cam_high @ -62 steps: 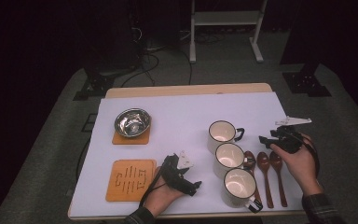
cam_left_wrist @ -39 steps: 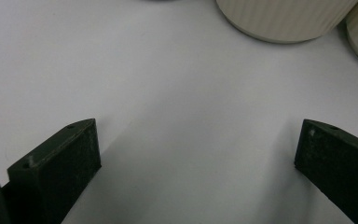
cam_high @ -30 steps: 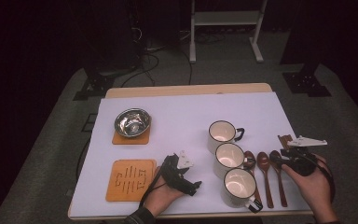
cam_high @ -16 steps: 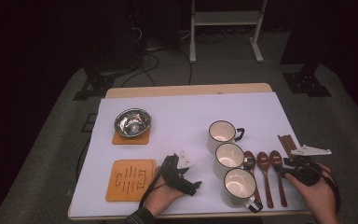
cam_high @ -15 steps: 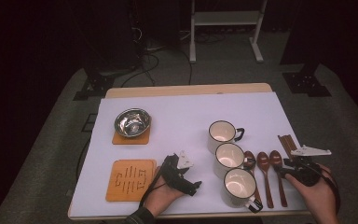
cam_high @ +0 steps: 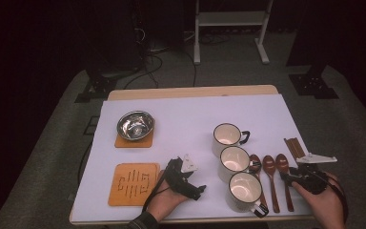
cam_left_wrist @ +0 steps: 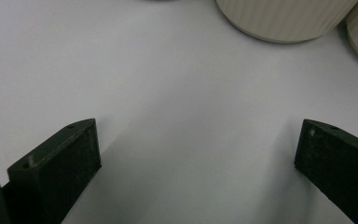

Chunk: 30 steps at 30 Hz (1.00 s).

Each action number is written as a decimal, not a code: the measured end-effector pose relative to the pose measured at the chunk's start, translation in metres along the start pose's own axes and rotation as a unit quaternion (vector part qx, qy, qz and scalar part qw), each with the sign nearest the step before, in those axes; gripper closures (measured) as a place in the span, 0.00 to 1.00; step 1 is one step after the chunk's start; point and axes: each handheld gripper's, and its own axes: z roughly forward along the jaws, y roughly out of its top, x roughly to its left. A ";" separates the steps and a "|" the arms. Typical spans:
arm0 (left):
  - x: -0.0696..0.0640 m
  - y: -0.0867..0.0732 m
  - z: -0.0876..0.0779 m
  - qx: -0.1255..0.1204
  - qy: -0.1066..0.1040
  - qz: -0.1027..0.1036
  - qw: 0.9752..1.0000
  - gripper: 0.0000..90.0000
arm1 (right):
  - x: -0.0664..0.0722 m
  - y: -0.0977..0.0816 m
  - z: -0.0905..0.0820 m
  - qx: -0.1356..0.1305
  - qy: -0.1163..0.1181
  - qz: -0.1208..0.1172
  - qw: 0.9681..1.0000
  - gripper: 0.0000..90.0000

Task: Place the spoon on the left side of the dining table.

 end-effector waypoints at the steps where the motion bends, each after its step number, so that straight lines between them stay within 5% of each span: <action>1: 0.000 0.000 0.000 0.000 0.000 0.001 1.000 0.00 | 0.000 0.000 0.001 0.001 0.001 0.001 1.000 0.63; 14: 0.000 0.000 0.000 0.000 0.000 0.000 1.000 0.00 | -0.013 0.009 0.010 0.000 0.001 0.001 1.000 0.66; 30: 0.000 0.000 0.000 0.000 0.000 0.000 1.000 0.00 | -0.030 0.036 0.035 -0.005 0.007 -0.035 0.999 0.66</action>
